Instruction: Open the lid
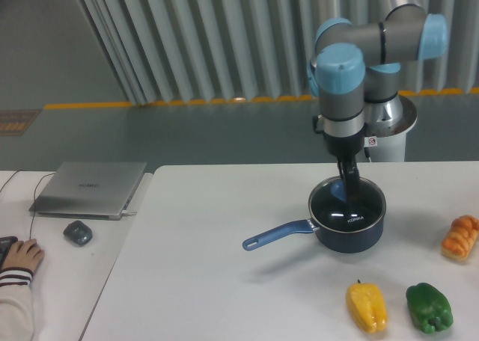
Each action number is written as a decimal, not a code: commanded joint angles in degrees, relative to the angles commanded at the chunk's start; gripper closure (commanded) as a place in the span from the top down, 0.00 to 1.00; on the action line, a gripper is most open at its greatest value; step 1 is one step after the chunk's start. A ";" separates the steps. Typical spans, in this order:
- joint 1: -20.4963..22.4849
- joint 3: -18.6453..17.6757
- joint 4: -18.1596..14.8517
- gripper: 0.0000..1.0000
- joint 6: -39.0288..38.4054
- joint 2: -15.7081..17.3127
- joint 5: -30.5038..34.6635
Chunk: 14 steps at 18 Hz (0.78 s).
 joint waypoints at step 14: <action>-2.02 -3.44 2.64 1.00 0.00 0.97 2.02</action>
